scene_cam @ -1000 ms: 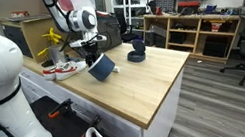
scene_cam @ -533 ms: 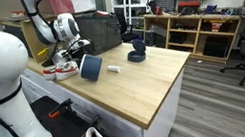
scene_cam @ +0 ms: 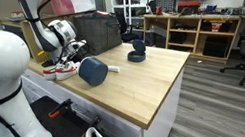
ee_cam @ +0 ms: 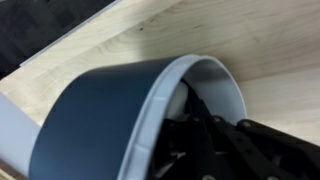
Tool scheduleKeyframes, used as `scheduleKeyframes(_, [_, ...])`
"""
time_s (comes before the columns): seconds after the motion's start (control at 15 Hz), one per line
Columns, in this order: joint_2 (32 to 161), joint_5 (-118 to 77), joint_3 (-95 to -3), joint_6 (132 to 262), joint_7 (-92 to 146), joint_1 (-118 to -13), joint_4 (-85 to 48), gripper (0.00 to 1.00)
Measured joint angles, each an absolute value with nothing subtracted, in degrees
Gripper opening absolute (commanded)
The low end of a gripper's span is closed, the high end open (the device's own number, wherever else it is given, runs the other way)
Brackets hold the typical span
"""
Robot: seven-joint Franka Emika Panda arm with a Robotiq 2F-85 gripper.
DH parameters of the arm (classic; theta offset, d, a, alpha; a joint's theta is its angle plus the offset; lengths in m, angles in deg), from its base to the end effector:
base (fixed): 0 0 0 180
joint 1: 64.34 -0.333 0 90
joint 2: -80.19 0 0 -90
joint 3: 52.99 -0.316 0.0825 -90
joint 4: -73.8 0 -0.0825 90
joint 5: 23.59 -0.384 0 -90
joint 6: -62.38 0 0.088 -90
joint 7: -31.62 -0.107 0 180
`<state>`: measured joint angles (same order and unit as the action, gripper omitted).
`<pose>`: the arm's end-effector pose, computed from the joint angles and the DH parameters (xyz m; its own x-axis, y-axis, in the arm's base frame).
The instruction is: Put the two white objects in the white and grey container.
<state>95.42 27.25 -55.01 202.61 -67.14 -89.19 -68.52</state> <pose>0.3905 0.1983 0.1647 0.8617 -0.3693 0.3479 -0.4850 -0.8008 0.3513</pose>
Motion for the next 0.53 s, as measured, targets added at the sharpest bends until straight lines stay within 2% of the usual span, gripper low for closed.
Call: scheduleKeyframes(0.53, [88.84,33.83,-64.26,181.54,-82.43,-88.90,-68.56,0.00])
